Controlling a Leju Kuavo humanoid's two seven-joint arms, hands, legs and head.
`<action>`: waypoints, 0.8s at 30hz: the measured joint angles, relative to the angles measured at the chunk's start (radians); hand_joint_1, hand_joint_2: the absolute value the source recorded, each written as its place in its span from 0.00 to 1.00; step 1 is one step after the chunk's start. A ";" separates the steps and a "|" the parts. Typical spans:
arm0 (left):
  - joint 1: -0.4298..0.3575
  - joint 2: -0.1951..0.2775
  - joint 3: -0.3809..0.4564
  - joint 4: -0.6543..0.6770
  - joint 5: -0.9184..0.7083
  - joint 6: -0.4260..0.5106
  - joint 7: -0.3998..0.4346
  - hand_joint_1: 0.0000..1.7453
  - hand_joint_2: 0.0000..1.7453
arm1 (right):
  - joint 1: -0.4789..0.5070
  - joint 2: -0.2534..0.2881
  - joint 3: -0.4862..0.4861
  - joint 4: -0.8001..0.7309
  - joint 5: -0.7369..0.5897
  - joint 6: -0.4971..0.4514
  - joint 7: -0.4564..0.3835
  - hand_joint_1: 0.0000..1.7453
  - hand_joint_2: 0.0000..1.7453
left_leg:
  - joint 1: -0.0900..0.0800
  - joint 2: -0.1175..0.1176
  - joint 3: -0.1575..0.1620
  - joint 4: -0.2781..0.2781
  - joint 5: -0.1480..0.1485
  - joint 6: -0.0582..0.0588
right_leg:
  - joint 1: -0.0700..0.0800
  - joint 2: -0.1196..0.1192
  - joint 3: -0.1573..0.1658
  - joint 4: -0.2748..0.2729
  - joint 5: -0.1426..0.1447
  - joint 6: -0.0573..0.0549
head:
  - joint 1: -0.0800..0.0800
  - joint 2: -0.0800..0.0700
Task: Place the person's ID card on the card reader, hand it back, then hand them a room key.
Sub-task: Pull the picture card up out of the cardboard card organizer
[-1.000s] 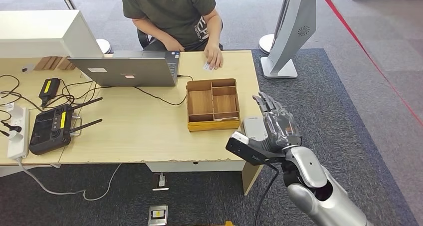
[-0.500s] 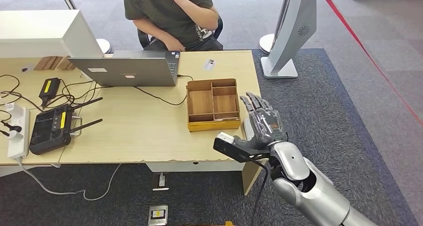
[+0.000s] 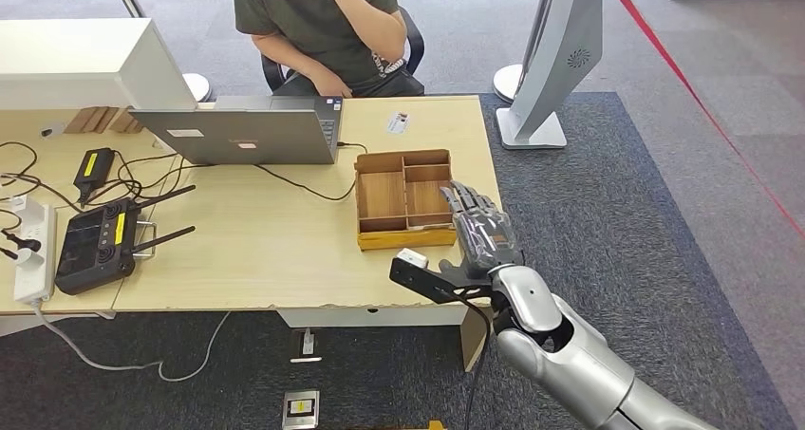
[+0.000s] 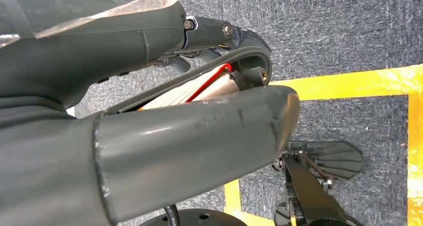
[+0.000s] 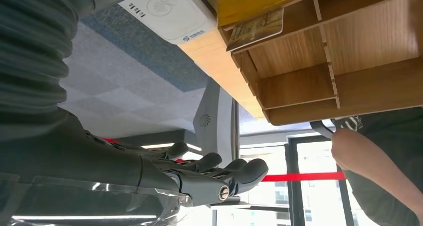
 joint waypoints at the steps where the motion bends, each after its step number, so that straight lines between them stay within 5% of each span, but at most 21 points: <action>1: 0.000 0.000 0.000 0.000 0.000 0.000 0.000 0.00 0.00 | -0.001 0.003 0.001 0.007 0.000 0.000 0.000 0.00 1.00 | 0.000 0.000 0.000 0.000 0.000 0.000 | 0.000 0.000 0.000 0.000 0.000 0.000 | 0.000 0.000; 24: 0.000 0.006 0.000 0.000 -0.005 -0.018 0.008 0.00 0.00 | -0.108 0.106 0.008 0.284 -0.023 -0.113 -0.063 0.00 1.00 | 0.000 0.000 0.000 0.000 0.000 0.000 | 0.000 0.000 0.000 0.000 0.000 0.000 | 0.000 0.000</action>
